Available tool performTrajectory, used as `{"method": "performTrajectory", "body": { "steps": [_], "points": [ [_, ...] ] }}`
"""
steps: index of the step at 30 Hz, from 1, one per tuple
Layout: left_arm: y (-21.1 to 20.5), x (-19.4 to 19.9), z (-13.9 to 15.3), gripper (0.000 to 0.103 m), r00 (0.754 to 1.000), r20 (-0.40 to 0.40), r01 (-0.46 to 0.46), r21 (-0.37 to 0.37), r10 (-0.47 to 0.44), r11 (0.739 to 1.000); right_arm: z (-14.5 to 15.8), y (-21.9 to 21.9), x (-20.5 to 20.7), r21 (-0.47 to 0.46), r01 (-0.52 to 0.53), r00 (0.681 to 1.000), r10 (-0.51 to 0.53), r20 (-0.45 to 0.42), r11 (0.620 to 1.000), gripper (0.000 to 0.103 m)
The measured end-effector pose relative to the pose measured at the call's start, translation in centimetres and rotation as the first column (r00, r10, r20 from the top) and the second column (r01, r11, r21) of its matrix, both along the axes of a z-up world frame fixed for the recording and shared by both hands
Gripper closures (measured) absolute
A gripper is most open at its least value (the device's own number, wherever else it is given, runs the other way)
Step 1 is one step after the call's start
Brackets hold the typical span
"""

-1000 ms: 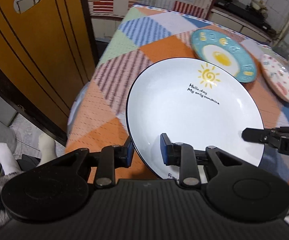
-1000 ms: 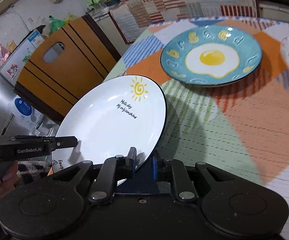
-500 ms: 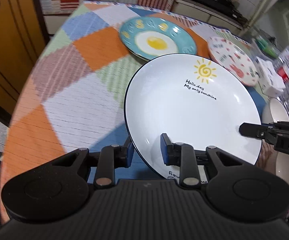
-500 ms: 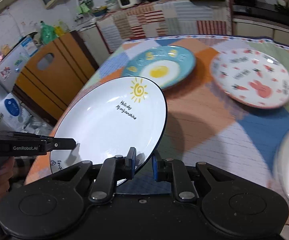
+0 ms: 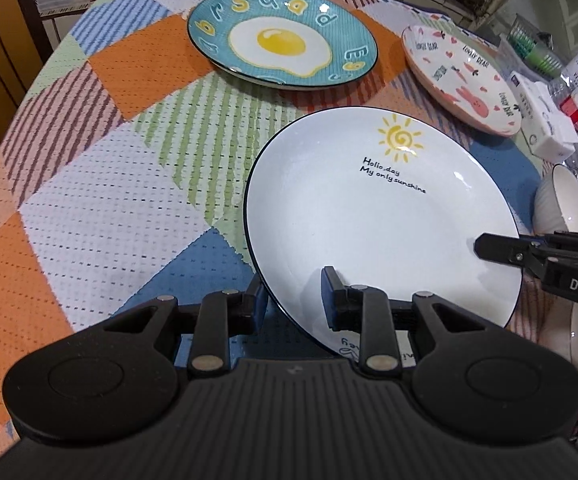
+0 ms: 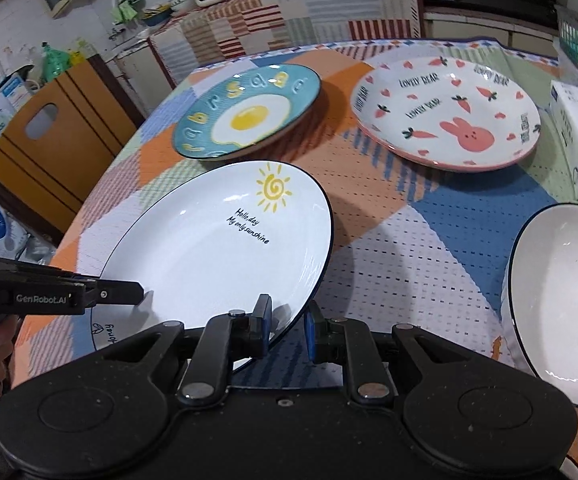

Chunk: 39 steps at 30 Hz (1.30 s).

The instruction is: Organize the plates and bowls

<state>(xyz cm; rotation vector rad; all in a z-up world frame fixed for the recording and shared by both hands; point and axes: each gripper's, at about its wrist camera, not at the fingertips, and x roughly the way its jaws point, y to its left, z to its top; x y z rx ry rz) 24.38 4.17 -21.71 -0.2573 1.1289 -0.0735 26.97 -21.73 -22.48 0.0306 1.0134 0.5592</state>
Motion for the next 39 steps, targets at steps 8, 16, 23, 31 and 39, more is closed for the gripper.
{"method": "performTrajectory", "body": {
  "steps": [8, 16, 23, 31, 39],
  "points": [
    [-0.5, -0.4, -0.9, 0.079, 0.999, -0.038, 0.02, -0.031, -0.021, 0.999, -1.3, 1.9, 0.1, -0.165, 0.035, 0.999, -0.03, 0.028, 0.986, 0.074],
    [0.5, -1.6, 2.2, 0.077, 1.0, -0.027, -0.003, -0.027, 0.003, 1.0, 2.2, 3.6, -2.9, -0.239, 0.054, 0.989, -0.019, 0.144, 0.969, 0.057],
    [0.0, -3.0, 5.9, 0.076, 1.0, 0.008, 0.028, 0.033, -0.028, 0.999, 6.7, 3.4, -5.6, -0.146, 0.036, 0.98, -0.006, 0.197, 0.989, 0.048],
    [-0.9, -4.3, 10.1, 0.071, 0.995, 0.056, 0.071, 0.097, -0.077, 0.993, 10.9, 3.8, -7.4, -0.109, 0.003, 0.962, 0.027, 0.271, 0.994, 0.039],
    [0.4, -3.8, 13.6, 0.062, 0.992, 0.103, 0.058, 0.165, -0.076, 0.985, 13.9, 3.8, -6.9, -0.038, -0.025, 0.948, 0.036, 0.315, 0.999, 0.029]
  ]
}}
